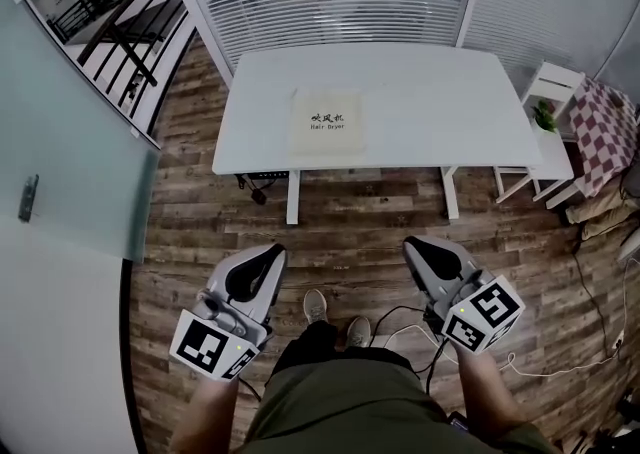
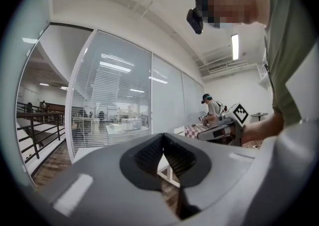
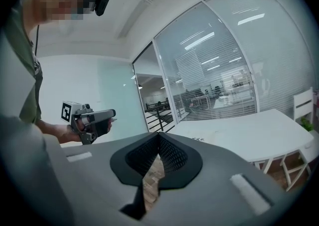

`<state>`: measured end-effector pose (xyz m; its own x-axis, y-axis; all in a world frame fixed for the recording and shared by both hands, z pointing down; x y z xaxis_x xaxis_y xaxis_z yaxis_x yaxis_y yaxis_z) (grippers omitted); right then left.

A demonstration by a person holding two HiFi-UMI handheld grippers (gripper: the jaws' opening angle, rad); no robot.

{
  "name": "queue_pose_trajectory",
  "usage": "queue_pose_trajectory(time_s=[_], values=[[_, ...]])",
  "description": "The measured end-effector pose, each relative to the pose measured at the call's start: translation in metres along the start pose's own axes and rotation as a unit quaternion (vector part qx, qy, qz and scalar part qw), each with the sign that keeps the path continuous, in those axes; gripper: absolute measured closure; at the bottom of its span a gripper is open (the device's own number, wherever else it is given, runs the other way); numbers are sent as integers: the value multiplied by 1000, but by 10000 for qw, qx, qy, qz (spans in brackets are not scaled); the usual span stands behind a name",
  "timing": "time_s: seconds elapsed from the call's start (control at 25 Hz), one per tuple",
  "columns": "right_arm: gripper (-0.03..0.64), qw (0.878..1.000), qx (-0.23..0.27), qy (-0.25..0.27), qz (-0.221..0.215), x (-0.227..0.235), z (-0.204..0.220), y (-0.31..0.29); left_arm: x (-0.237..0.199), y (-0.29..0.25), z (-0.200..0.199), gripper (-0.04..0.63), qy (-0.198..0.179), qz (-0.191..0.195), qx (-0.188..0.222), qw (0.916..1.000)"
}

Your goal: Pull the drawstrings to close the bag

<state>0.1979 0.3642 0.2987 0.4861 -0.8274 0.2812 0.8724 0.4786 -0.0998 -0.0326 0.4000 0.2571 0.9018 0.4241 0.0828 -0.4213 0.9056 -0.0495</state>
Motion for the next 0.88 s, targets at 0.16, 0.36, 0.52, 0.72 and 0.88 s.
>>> queue_pose_trajectory(time_s=[0.16,0.36,0.52,0.72,0.88], values=[[607,10000,-55,-10,19,6,0,-7,-7,-6,4,589,21,3,-35,10000],[607,9998,-158,-12,73,16,-1,-24,-25,-19,9,589,66,41,2,10000],[607,9997,-184,18,145,30,-8,-47,-52,-36,15,589,136,45,27,9999],[607,9996,-216,1,199,49,-13,-86,-86,-63,27,589,238,111,-13,9997],[607,9994,-264,-65,209,66,-14,-118,-114,-87,34,589,296,160,-48,9994]])
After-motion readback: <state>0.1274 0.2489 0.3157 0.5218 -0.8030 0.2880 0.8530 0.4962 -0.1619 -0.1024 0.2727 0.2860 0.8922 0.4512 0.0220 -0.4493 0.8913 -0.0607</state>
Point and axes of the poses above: the fingertips, and each gripper's own axes: y backward along the fingers, x to its right, z out of its underside, the point moved 4 cm from there along y, backward along the fingers, and after that the axes turned 12 degrees about -z, right-handed, at the moved point
